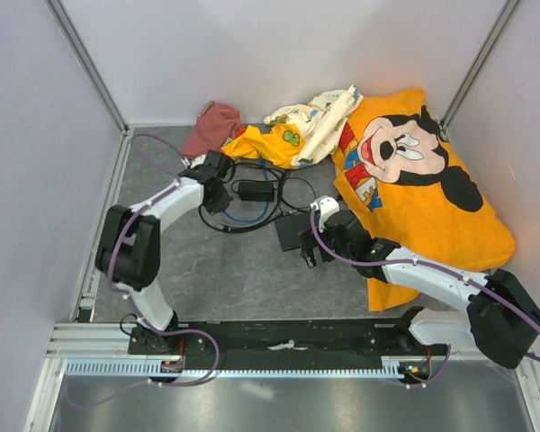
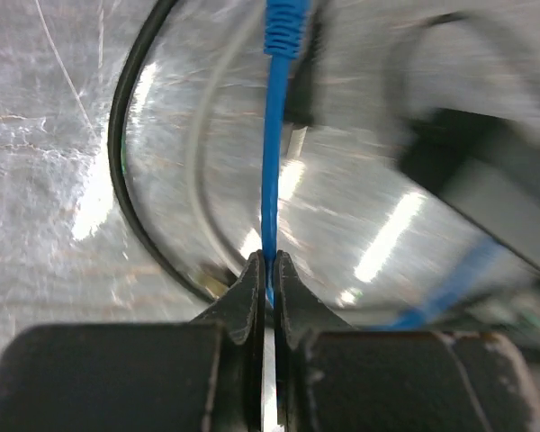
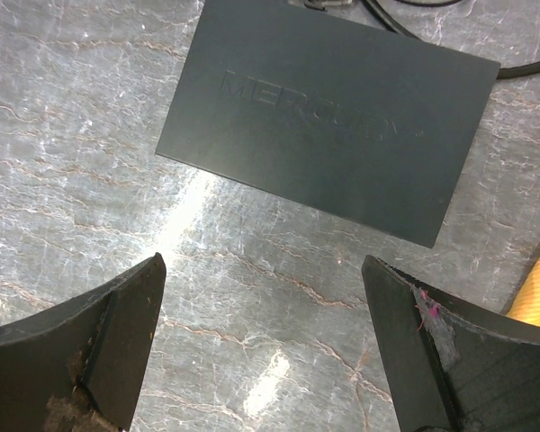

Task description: Insert the plug into the switch port

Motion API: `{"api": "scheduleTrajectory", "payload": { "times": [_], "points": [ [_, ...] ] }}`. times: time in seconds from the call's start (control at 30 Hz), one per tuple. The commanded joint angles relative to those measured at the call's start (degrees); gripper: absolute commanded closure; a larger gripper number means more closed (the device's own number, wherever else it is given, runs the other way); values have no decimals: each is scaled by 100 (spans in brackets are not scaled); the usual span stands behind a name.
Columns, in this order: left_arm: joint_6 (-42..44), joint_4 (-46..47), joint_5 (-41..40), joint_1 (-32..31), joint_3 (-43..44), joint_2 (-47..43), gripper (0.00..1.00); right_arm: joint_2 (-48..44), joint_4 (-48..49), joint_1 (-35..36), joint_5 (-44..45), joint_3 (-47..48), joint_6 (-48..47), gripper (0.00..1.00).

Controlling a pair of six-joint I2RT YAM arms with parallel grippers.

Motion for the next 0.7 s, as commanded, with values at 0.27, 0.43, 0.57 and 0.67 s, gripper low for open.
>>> {"api": "scheduleTrajectory", "payload": {
  "times": [0.27, 0.43, 0.57, 0.67],
  "points": [
    [1787, -1122, -675, 645, 3180, -1415, 98, -686, -212, 15, 87, 151, 137, 2],
    [2737, -1316, -1134, 917, 3420, -1591, 98, -766, -265, 15, -1, 213, 199, 2],
    [3360, -1247, -294, 926, 3025, -2029, 98, -827, -221, 15, -159, 283, 313, 2],
    [3747, -1036, 1104, 909, 2419, -2583, 98, -941, -116, 24, -361, 353, 409, 2]
  ]
}}
